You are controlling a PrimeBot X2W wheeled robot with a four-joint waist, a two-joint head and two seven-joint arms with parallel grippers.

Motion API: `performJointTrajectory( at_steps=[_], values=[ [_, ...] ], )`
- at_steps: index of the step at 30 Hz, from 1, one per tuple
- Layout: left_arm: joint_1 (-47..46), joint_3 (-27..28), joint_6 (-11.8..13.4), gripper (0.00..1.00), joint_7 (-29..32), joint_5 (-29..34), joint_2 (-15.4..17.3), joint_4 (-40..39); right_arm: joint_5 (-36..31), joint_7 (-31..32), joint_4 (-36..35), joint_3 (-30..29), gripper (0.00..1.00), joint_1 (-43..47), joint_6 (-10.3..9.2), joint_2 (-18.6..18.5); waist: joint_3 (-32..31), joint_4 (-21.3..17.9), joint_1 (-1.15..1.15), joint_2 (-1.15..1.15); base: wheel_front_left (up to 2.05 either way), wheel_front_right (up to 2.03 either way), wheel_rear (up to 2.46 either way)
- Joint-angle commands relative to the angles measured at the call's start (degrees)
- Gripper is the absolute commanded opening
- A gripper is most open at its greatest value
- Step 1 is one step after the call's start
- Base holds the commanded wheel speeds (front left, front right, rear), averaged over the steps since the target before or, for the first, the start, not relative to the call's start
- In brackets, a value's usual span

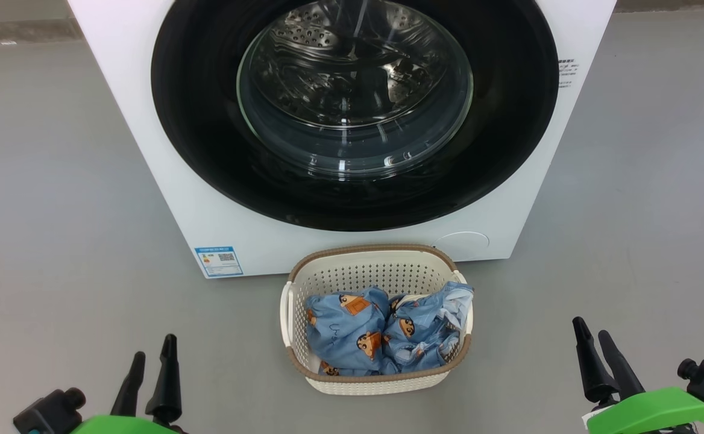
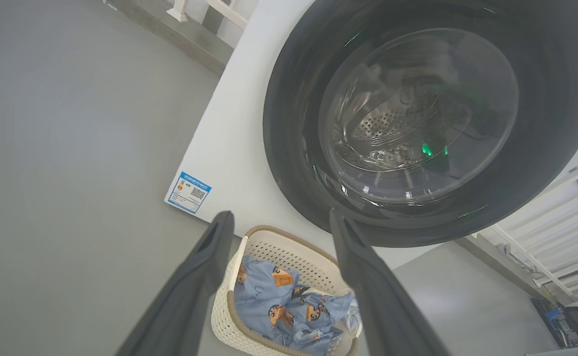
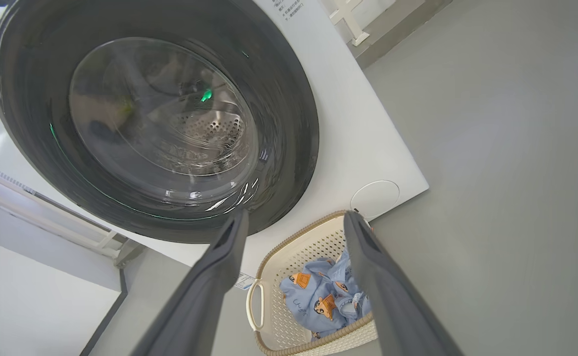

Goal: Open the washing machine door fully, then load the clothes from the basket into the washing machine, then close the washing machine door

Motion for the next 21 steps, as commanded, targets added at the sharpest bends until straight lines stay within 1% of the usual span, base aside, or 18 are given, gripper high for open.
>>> performJointTrajectory(
  at_steps=[1,21],
  values=[
    [-1.8,1.0,-0.1,1.0,-0.8,2.4,0.6,-2.0,-2.2,-0.9,-1.3,1.2,1.0,-2.2,0.05,-0.8,0.0,0.0,0.0,0.0,0.0,0.0,0.0],
    [-2.1,0.5,-0.1,1.0,-3.7,17.5,0.4,-3.6,-15.3,-4.0,-1.2,2.5,1.0,-2.4,0.06,-1.4,0.7,0.6,0.0,0.0,0.0,0.0,0.0]
  ],
)
